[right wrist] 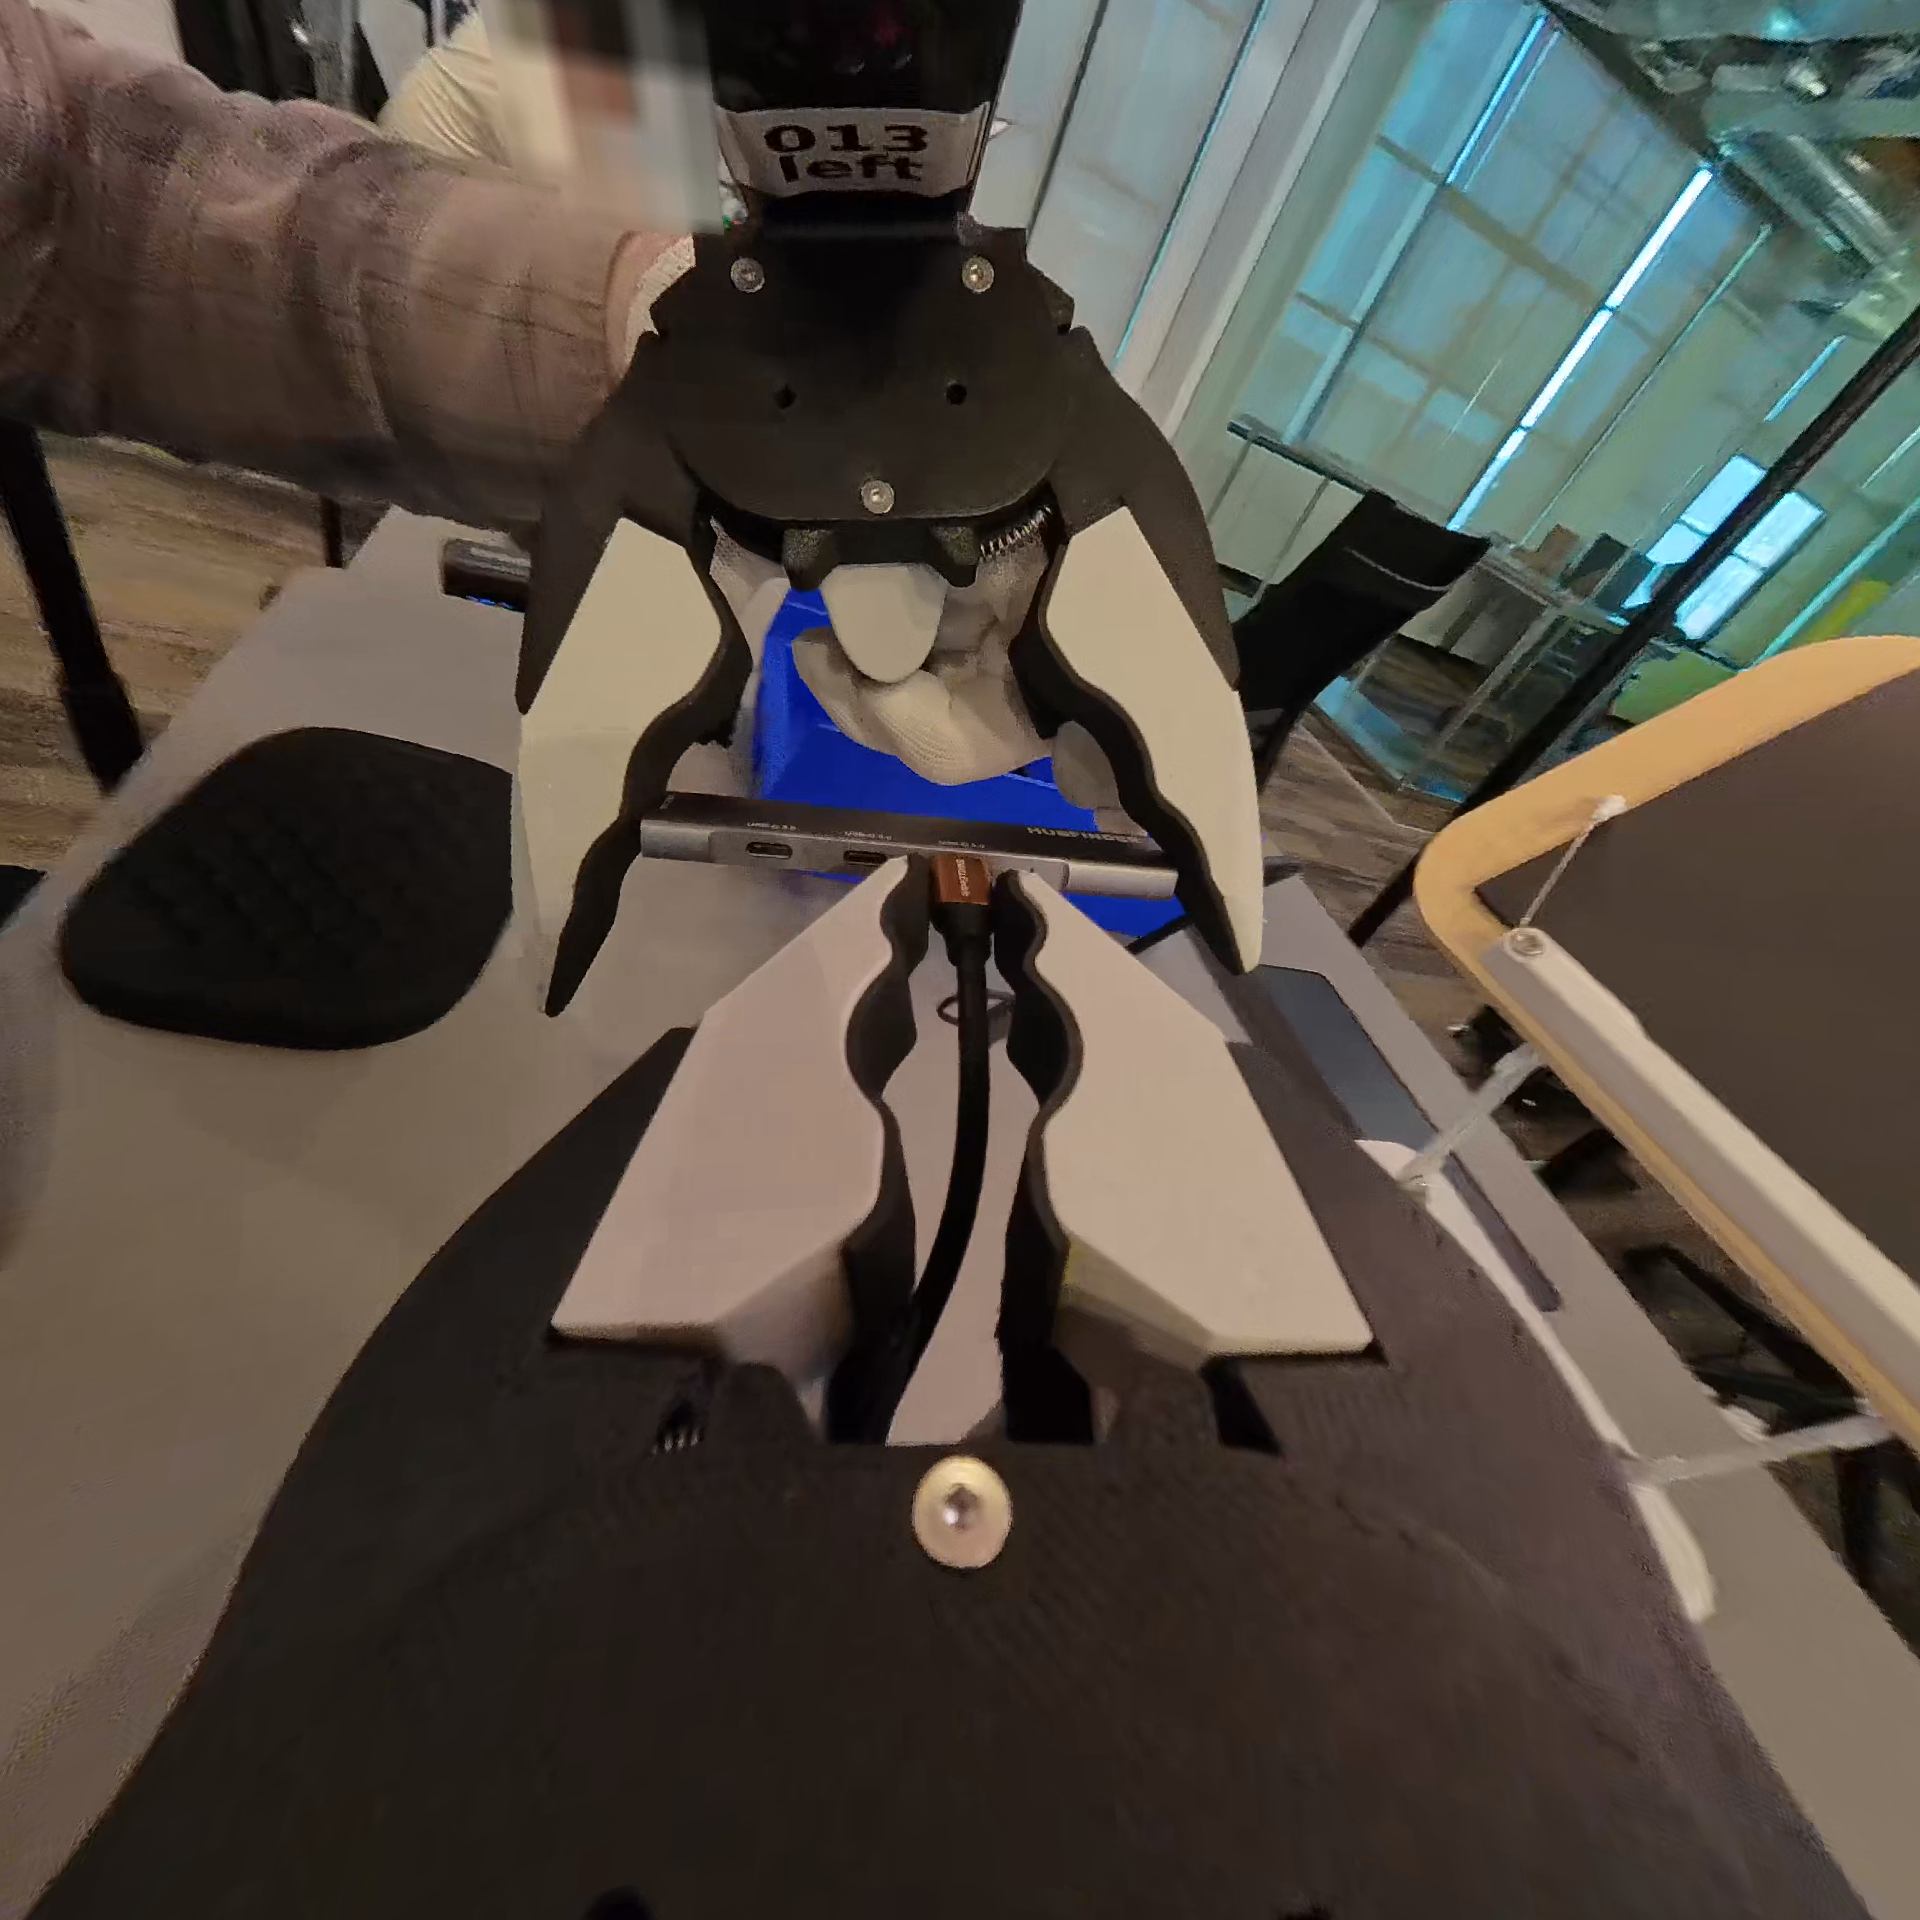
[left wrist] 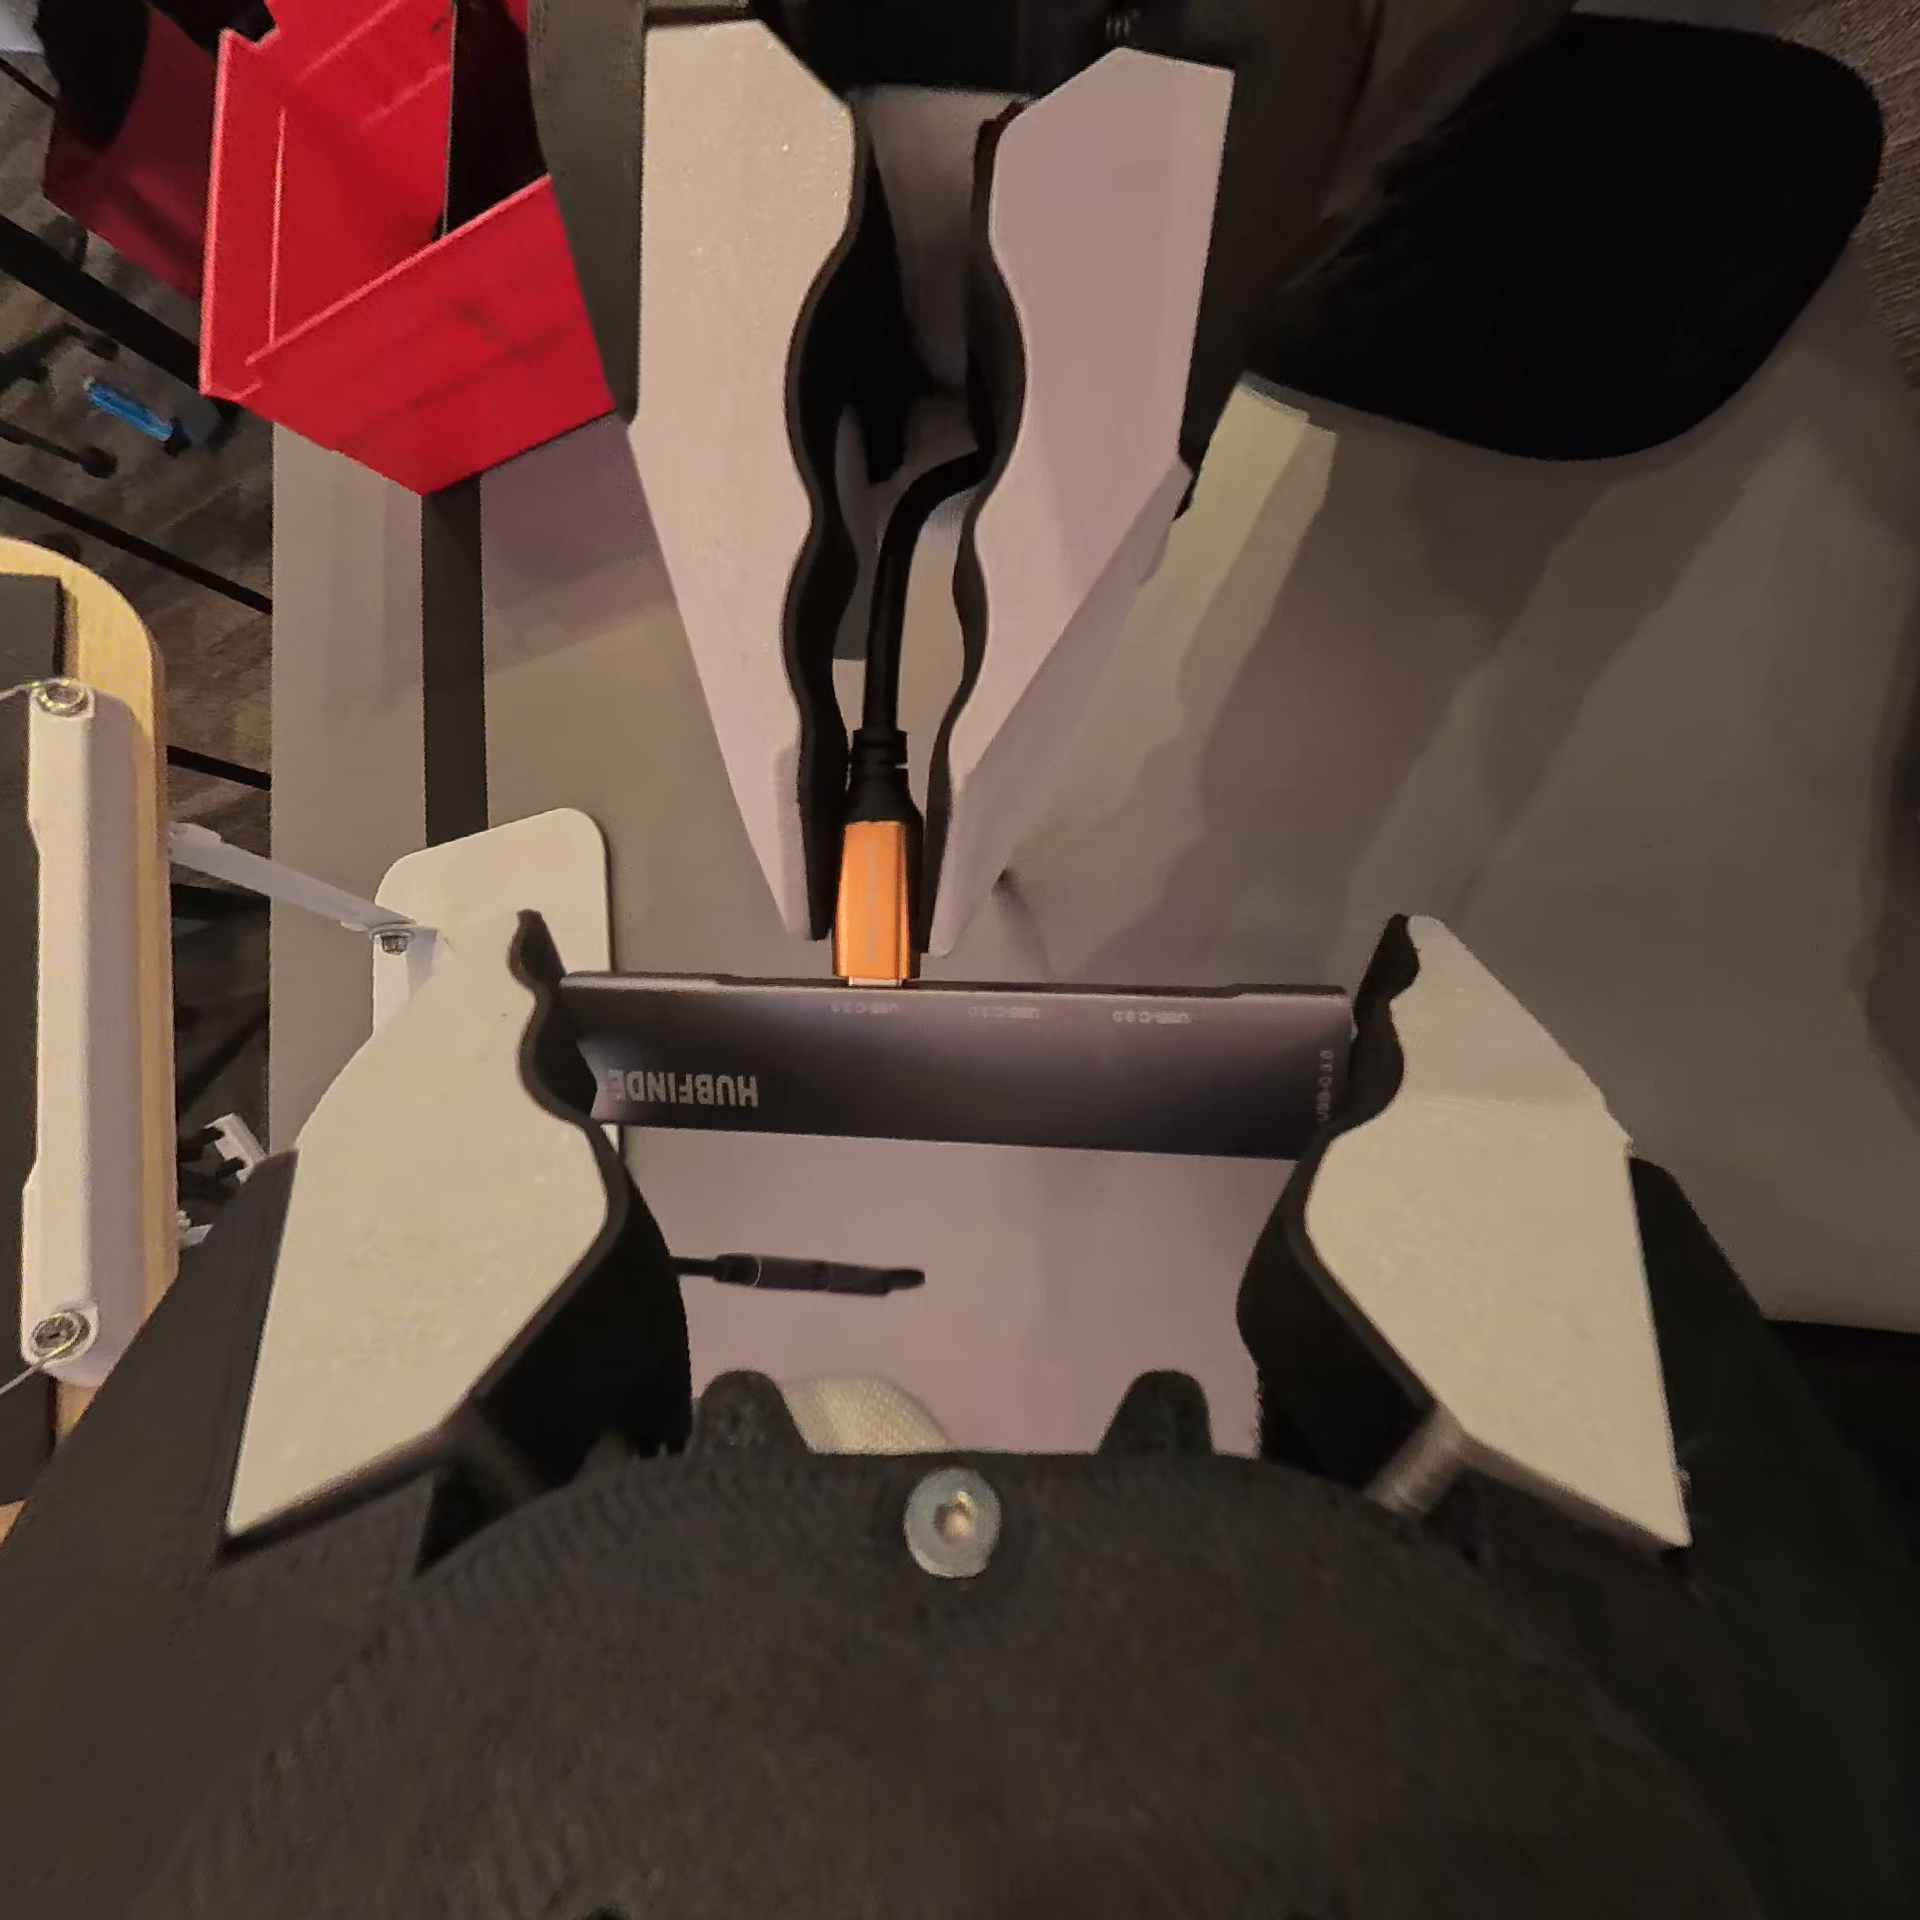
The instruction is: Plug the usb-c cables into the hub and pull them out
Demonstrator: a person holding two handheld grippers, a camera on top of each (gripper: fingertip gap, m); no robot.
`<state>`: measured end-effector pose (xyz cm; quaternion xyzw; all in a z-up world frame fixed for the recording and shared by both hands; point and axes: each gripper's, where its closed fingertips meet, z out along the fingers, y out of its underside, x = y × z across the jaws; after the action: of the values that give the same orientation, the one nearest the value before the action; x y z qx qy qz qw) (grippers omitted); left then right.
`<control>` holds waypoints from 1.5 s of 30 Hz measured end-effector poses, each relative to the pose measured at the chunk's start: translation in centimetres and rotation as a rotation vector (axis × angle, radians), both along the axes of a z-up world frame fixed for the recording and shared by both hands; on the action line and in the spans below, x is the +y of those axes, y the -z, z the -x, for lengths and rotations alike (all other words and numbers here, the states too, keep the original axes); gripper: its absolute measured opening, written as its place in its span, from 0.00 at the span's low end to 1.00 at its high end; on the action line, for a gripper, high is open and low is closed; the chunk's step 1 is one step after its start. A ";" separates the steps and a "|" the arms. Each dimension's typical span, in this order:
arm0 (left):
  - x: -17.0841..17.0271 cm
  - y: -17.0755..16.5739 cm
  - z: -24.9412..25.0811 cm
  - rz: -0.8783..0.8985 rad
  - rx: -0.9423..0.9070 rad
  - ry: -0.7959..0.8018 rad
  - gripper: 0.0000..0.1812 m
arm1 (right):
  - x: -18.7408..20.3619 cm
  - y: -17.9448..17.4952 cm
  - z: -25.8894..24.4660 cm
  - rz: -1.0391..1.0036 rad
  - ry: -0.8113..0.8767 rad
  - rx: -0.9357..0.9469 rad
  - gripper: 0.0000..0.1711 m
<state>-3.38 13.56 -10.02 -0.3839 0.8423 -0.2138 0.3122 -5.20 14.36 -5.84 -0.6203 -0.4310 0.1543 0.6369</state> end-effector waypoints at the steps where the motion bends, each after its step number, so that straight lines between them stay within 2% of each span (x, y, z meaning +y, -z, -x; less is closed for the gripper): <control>1: -0.2 0.0 0.0 -0.008 0.007 0.007 0.77 | -0.3 0.0 0.0 0.022 -0.028 0.020 0.06; 4: -1.4 0.0 0.3 -0.019 0.041 0.042 0.77 | -1.5 -0.2 0.1 0.078 -0.163 0.060 0.06; 7: -1.7 -0.3 0.4 -0.034 0.045 0.051 0.77 | -1.9 -0.4 0.1 0.102 -0.207 0.066 0.06; 17: -1.8 -0.2 -0.2 -0.029 0.025 0.055 0.77 | -2.0 -0.4 -0.4 -0.059 0.035 0.025 0.06; 19: -2.2 -0.1 -0.2 -0.017 0.026 0.061 0.77 | -2.3 -0.3 -0.4 -0.026 0.001 0.040 0.06; 23: -3.5 -0.5 -0.1 -0.043 0.018 0.093 0.77 | -3.7 -0.7 -0.4 0.061 -0.188 0.076 0.06; 27: -2.6 -0.9 -0.5 -0.063 0.001 0.061 0.77 | -3.1 -1.2 -0.7 0.034 -0.131 0.069 0.06; 28: -1.0 -0.3 -0.2 -0.121 0.033 0.014 0.77 | -3.5 -2.0 -1.0 0.004 -0.121 0.104 0.06; 29: 0.8 0.3 0.4 -0.152 0.051 -0.036 0.77 | -3.7 -3.0 -1.9 -0.012 -0.083 0.153 0.06; 31: 0.9 -0.2 0.8 -0.006 0.020 -0.070 0.77 | -3.3 -2.5 -3.5 -0.079 0.036 0.065 0.06; 33: 1.1 -0.3 0.6 -0.098 0.016 -0.072 0.77 | -3.2 -2.8 -5.0 -0.039 0.041 0.114 0.06; 35: 1.4 0.0 0.6 -0.073 0.022 -0.089 0.77 | -3.2 -4.9 -7.7 -0.051 0.082 0.142 0.06; 40: 2.1 0.0 1.1 -0.017 -0.026 -0.133 0.77 | -2.8 -10.4 -17.4 -0.094 0.255 0.082 0.06; 45: 3.0 0.2 1.4 0.034 -0.056 -0.179 0.77 | -1.3 -12.5 -27.7 -0.030 0.386 0.092 0.06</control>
<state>-4.80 16.59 -10.20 -0.4567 0.7918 -0.2100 0.3470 22.48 13.01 6.70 -0.6742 -0.2765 0.0512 0.6829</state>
